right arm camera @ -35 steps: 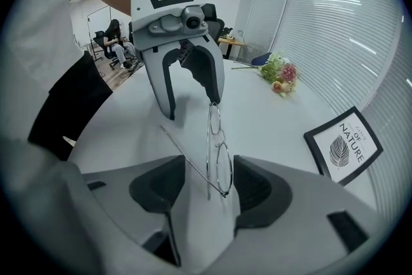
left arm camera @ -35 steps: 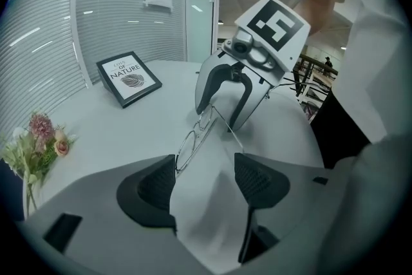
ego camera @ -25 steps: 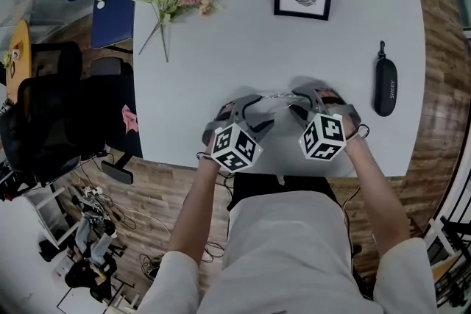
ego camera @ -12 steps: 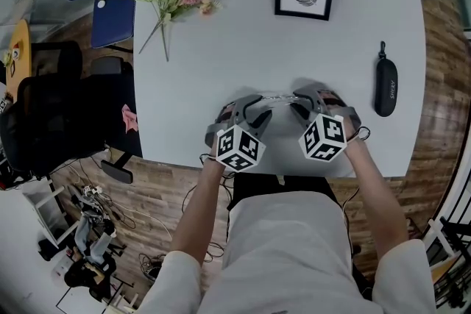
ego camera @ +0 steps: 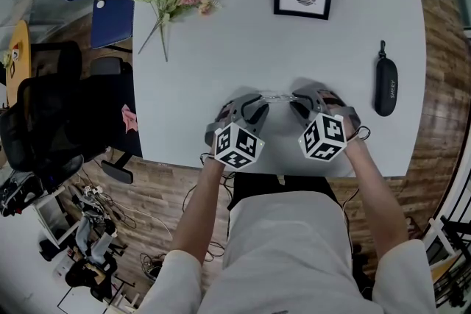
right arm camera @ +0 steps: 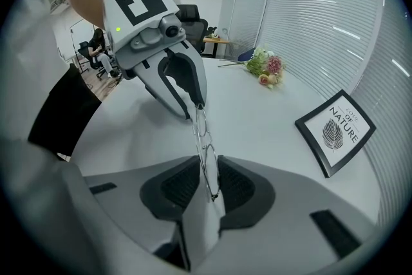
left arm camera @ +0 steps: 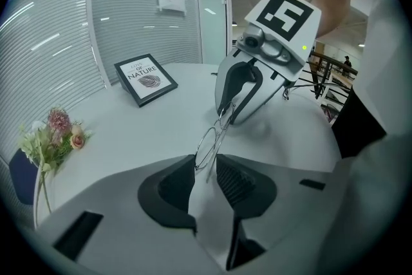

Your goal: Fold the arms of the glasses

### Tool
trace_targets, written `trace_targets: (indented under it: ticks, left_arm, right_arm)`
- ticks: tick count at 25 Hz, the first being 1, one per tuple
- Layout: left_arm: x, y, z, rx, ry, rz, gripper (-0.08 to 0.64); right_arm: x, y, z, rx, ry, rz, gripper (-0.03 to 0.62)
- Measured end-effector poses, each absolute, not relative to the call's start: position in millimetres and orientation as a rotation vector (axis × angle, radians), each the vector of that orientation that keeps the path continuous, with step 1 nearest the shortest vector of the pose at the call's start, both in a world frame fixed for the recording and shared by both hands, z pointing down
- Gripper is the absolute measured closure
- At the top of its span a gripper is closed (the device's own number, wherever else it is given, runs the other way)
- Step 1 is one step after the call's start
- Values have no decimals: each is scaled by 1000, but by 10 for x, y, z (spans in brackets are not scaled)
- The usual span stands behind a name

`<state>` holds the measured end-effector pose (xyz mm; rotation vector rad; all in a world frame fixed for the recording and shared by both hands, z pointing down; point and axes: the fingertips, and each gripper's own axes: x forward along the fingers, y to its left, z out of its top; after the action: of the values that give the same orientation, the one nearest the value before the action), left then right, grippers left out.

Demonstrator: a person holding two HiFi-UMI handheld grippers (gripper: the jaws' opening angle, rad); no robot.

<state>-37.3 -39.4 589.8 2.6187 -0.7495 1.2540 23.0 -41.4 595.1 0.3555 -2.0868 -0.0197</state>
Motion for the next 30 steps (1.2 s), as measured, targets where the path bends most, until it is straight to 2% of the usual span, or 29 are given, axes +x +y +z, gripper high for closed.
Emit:
trace_targets:
  ticks: [3, 5, 13, 18, 20, 22, 24, 30]
  left_arm:
    - [-390, -420, 5896, 2615, -765, 1252, 460]
    - [-403, -432, 5889, 2613, -777, 1252, 495]
    - [-401, -409, 5886, 2622, -762, 1249, 495]
    - [-374, -341, 5903, 2629, -732, 1269, 495]
    - [-370, -313, 5899, 2633, -728, 1276, 495]
    - [-370, -290, 5901, 2644, -732, 1290, 495]
    - [-363, -259, 5914, 2660, -729, 1315, 495]
    - [-355, -123, 5966, 2651, -671, 1350, 462]
  right_arm:
    - [230, -419, 5957, 355, -2086, -22, 505]
    - [232, -414, 5955, 355, -2086, -29, 502]
    - [231, -379, 5977, 367, -2082, -51, 505]
    - [253, -307, 6004, 350, -2075, -49, 443]
    - [257, -275, 5999, 346, -2074, -54, 439]
    - [257, -262, 5978, 357, -2078, -85, 440]
    - [258, -261, 5951, 380, -2081, -135, 477]
    - [264, -107, 5998, 344, -2086, -108, 451]
